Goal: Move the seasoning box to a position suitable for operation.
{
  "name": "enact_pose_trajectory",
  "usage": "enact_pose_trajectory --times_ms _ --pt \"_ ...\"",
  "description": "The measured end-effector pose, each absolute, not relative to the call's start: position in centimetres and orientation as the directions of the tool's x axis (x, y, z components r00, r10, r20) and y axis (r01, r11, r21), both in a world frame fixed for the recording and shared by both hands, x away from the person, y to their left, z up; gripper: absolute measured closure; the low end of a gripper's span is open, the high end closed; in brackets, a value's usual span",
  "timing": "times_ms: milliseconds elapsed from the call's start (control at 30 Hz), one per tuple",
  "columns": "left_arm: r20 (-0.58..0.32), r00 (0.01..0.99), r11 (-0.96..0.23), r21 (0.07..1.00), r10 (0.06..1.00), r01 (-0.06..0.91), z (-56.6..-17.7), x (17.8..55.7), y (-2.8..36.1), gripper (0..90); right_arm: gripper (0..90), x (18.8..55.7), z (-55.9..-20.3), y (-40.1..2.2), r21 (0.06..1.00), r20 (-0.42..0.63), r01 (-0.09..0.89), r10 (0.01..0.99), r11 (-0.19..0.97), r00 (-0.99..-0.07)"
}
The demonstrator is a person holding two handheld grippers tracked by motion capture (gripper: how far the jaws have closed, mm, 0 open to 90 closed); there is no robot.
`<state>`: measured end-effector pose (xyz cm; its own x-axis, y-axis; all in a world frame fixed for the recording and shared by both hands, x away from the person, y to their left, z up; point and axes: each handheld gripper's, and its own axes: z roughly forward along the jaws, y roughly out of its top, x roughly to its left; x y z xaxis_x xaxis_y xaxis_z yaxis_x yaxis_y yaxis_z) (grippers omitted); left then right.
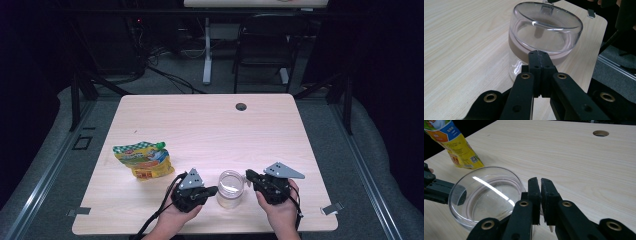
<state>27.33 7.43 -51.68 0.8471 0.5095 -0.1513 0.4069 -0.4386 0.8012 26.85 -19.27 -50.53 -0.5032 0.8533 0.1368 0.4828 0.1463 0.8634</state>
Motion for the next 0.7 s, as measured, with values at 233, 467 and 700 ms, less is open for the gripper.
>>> enact_pose_trajectory --times_ms 233,467,700 --pt "-0.144 0.85 -0.444 0.802 0.506 0.4 -51.34 27.41 7.24 90.0 86.0 26.82 -50.57 -19.36 0.864 0.139 0.482 0.852 0.144 -0.504" --pt "-0.138 0.851 -0.445 0.804 0.506 0.395 -51.12 27.52 6.96 90.0 85.0 26.66 -50.53 -19.4 0.862 0.139 0.485 0.852 0.147 -0.504" --pt "-0.137 0.854 -0.448 0.804 0.502 0.392 -50.8 27.73 6.76 90.0 82.9 26.01 -50.25 -19.45 0.861 0.123 0.479 0.845 0.169 -0.521"
